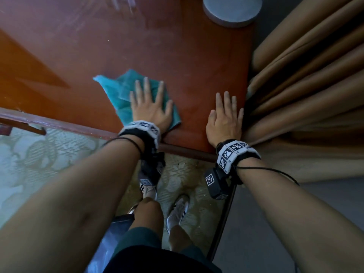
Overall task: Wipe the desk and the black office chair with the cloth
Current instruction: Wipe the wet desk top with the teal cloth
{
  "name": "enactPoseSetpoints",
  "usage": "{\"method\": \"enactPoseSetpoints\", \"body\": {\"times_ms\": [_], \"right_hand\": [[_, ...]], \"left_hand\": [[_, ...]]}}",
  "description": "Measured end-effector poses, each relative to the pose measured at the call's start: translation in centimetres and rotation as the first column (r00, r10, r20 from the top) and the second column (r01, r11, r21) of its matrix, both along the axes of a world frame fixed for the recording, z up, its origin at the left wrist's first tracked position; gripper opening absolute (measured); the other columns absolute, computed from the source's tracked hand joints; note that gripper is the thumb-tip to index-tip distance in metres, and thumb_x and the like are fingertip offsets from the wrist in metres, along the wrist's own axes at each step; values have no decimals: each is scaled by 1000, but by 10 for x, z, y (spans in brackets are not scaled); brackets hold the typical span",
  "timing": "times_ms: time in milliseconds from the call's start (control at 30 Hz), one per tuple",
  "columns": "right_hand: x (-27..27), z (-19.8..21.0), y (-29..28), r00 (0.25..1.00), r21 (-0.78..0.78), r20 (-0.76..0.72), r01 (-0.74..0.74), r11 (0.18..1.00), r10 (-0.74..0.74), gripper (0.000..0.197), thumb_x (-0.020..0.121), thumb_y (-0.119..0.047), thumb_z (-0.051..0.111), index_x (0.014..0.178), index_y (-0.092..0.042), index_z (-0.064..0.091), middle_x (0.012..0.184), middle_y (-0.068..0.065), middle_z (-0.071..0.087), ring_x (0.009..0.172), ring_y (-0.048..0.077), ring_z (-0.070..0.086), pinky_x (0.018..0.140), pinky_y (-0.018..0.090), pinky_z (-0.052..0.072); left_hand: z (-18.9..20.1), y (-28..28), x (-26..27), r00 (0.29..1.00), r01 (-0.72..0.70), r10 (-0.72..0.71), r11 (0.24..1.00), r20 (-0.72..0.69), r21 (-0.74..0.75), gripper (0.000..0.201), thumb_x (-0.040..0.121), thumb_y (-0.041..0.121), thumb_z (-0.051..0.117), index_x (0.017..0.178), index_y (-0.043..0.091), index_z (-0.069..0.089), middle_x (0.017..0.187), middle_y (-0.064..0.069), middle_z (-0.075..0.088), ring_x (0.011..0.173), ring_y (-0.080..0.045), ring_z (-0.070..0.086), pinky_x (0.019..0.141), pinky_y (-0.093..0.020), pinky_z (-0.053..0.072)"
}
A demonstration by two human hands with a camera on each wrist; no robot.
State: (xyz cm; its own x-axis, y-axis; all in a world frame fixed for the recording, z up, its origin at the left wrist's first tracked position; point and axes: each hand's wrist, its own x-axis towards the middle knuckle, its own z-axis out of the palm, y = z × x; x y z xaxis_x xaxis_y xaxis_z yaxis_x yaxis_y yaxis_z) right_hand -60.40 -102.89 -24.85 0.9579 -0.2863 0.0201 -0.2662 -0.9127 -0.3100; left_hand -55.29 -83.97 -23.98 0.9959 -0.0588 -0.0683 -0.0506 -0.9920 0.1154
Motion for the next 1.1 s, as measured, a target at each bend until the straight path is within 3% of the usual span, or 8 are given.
{"method": "enactPoseSetpoints", "body": {"times_ms": [133, 233, 433, 567, 667, 800, 900, 1100], "right_hand": [[35, 16, 1, 1000, 53, -11, -14, 999, 14, 53, 101, -26, 31, 153, -22, 20, 161, -3, 11, 148, 16, 3, 118, 42, -1], [54, 20, 1, 999, 71, -38, -1, 997, 4, 54, 101, -25, 29, 153, -20, 17, 161, -4, 8, 148, 14, 1, 119, 42, 0], [77, 15, 11, 995, 80, -100, 24, 997, -15, 53, 102, -29, 25, 154, -22, 14, 162, -5, 4, 148, 14, -3, 120, 42, -1], [101, 13, 12, 995, 66, -95, 45, 997, -39, 54, 101, -29, 27, 153, -21, 15, 162, -4, 5, 148, 14, -2, 120, 42, -2], [116, 11, 11, 990, 23, -121, 70, 997, -67, 55, 101, -30, 27, 154, -22, 15, 162, -5, 4, 148, 15, -3, 120, 44, -2], [143, 11, 15, 995, -23, -94, 26, 999, -28, 55, 100, -32, 29, 153, -23, 17, 162, -4, 6, 149, 16, -1, 119, 47, -1], [159, 10, 15, 995, -56, -100, -33, 998, 27, 53, 101, -37, 26, 153, -30, 16, 162, -5, 6, 149, 17, 0, 118, 48, -2], [160, 8, 11, 990, -64, -135, 18, 998, -26, 53, 100, -45, 18, 152, -40, 7, 161, -11, -1, 148, 13, -6, 118, 44, -6]], "left_hand": [[4, -58, 3, 924, 377, -378, 926, -62, -24, 60, 98, 53, 22, 153, 33, 11, 162, -4, 2, 148, -25, -5, 119, -46, -2], [2, -38, 28, 875, 482, -483, 876, -44, -34, 60, 97, 55, 24, 152, 34, 13, 162, 0, 6, 149, -20, 0, 120, -41, 1], [1, 94, 73, 1000, 0, -1, 999, -7, -50, 91, 86, 62, 28, 151, 0, 14, 159, -17, 15, 147, -30, 10, 119, -45, 11], [2, 94, 96, 996, -65, 65, 998, -55, 7, 85, 92, 59, 28, 151, 0, 12, 160, -14, 9, 148, -30, 2, 120, -47, 4], [4, 43, 120, 986, 148, -145, 989, -78, 26, 80, 95, 58, 26, 153, 6, 9, 161, -10, 3, 148, -28, -4, 119, -45, 0], [8, -21, 139, 844, 530, -525, 848, -112, 24, 76, 95, 60, 19, 154, 13, 4, 162, -3, -2, 148, -22, -7, 120, -41, -3], [6, -18, 159, 756, 650, -647, 760, -95, -3, 79, 92, 65, 17, 154, 18, 6, 162, -1, 2, 149, -20, -4, 120, -39, -2], [8, 65, 214, 977, 196, -196, 981, -78, -3, 64, 92, 66, 34, 149, 44, 18, 160, -15, -8, 146, -35, -11, 118, -50, -3]]}}
